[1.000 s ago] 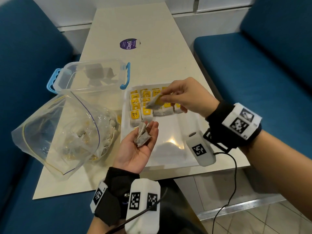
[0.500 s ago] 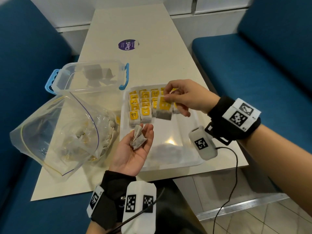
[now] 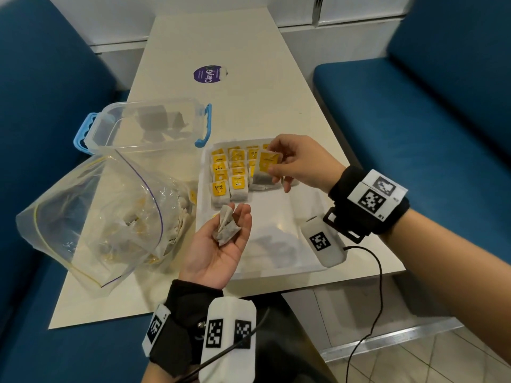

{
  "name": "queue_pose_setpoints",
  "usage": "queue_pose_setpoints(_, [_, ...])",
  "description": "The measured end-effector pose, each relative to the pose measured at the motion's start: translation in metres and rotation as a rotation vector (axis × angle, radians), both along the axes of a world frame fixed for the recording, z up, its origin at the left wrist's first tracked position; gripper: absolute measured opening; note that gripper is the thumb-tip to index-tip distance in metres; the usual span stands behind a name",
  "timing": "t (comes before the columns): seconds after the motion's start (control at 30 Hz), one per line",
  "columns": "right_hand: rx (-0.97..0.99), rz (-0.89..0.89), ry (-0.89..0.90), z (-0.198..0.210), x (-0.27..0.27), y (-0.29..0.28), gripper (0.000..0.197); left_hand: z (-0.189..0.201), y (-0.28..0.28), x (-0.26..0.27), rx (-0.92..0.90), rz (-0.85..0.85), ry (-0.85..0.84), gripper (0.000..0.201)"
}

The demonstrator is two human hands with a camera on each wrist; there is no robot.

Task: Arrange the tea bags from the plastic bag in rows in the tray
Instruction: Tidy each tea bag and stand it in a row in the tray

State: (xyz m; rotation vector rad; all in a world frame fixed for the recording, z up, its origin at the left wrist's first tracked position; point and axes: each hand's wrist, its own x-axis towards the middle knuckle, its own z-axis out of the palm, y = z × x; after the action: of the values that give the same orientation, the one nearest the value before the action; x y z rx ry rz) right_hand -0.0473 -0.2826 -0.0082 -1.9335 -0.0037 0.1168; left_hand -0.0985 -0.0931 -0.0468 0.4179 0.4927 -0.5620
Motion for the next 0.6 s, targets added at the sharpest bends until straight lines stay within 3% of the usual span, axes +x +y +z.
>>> queue_pose_setpoints(0.13, [-0.019, -0.105, -0.01, -0.008, 0.008, 0.004, 0.011, 0.0, 0.0, 0.0, -0.007, 0.001, 0.007, 0.032])
queue_pose_setpoints(0.23, [0.118, -0.149, 0.028, -0.013, 0.017, 0.008, 0.018, 0.001, -0.002, 0.0, -0.005, -0.006, 0.003, 0.032])
queue_pose_setpoints(0.33, [0.174, -0.202, 0.081, -0.021, 0.022, 0.012, 0.012, 0.001, -0.004, 0.0, 0.001, -0.01, 0.0, 0.032])
queue_pose_setpoints(0.6, [-0.049, -0.343, 0.179, -0.054, 0.034, 0.018, 0.021, 0.001, -0.004, 0.001, -0.001, -0.011, -0.003, 0.032])
